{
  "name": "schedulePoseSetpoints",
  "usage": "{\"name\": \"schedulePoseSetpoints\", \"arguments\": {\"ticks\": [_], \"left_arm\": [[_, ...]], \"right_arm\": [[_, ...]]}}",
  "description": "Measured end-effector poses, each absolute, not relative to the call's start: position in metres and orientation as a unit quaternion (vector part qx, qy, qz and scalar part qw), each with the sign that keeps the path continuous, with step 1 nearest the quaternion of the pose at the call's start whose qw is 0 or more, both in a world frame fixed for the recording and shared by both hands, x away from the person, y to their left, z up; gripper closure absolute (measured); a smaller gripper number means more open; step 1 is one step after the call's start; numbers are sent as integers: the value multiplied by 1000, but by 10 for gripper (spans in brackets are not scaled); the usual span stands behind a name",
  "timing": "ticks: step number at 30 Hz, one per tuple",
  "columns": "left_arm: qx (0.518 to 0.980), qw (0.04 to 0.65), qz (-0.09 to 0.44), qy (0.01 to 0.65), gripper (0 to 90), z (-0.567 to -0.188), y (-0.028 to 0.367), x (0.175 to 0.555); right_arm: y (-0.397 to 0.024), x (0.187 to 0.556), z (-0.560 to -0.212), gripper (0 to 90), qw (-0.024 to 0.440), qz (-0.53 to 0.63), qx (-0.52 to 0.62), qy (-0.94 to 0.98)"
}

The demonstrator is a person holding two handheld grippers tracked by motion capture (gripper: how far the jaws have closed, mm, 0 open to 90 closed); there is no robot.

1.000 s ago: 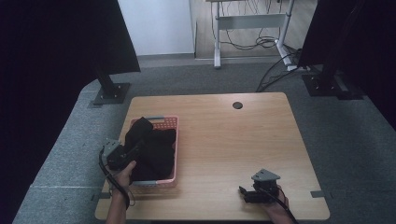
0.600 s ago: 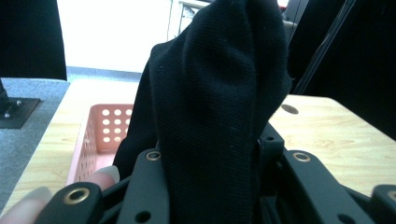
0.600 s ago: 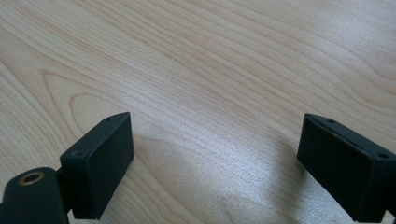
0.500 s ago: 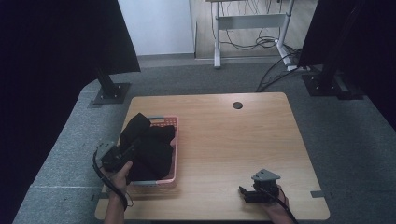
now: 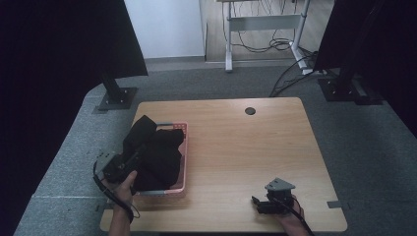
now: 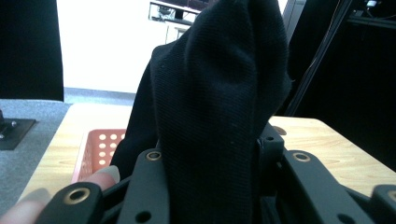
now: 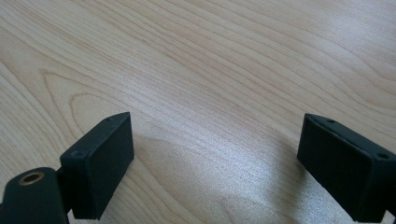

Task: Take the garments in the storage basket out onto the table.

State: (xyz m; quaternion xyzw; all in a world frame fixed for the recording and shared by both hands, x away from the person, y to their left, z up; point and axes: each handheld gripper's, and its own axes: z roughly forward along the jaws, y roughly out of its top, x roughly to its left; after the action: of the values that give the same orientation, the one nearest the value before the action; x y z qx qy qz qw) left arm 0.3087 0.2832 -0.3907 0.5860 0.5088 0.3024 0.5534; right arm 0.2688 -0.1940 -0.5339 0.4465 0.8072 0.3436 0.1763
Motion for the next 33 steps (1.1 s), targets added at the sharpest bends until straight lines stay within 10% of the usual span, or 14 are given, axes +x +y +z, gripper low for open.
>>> {"name": "schedulePoseSetpoints", "arguments": {"ticks": [33], "left_arm": [[566, 565, 324, 505, 665, -369, 281, 294]], "right_arm": [[-194, 269, -534, 103, 174, 344, 448, 807]]}}
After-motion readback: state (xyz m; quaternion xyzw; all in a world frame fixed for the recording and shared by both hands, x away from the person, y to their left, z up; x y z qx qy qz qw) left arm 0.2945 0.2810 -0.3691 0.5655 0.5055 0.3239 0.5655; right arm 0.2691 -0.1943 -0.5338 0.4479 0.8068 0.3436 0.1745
